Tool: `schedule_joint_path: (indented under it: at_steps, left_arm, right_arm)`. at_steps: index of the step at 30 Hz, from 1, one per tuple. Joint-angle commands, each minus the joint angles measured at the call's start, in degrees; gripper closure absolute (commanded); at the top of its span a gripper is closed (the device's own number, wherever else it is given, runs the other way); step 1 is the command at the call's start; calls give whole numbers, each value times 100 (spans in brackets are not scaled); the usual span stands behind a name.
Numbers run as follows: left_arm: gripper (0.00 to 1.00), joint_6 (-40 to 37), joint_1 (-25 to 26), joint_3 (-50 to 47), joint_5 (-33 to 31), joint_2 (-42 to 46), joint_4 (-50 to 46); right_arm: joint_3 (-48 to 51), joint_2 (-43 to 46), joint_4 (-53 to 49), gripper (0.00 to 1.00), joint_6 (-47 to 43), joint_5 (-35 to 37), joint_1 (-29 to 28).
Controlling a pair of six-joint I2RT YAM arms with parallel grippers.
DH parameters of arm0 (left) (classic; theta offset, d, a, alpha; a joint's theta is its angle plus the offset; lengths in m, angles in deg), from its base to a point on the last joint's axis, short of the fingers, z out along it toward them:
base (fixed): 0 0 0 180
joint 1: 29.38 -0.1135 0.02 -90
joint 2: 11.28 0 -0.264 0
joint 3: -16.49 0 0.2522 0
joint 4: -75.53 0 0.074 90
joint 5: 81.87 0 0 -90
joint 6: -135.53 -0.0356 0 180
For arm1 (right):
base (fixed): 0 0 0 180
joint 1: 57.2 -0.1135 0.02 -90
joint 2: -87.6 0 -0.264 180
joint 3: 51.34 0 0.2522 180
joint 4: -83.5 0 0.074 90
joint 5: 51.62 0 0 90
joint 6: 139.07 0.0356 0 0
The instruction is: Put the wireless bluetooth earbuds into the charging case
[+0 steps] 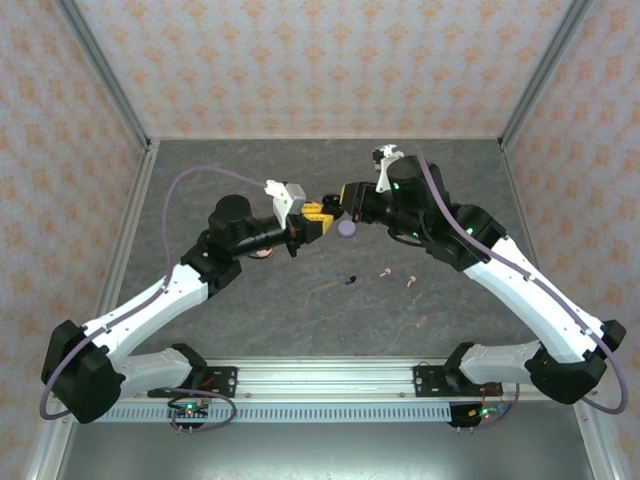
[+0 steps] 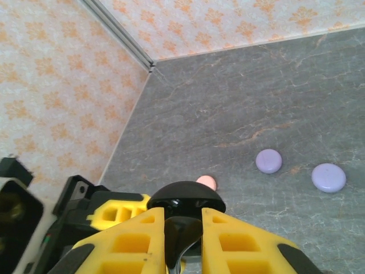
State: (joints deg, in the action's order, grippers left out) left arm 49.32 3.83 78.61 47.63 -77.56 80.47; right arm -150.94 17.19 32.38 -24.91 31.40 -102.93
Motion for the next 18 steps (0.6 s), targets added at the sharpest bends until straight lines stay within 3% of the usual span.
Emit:
schedule_joint_path:
  at_steps: [1,18]
  left_arm:
    - [100,-137,71,290,-136,-15,260]
    - [100,-154,142,393,-154,-65,73]
  right_arm:
    - [-7,-37,-8,82,-161,263,-49]
    - [181,-211,2,82,-178,165,-49]
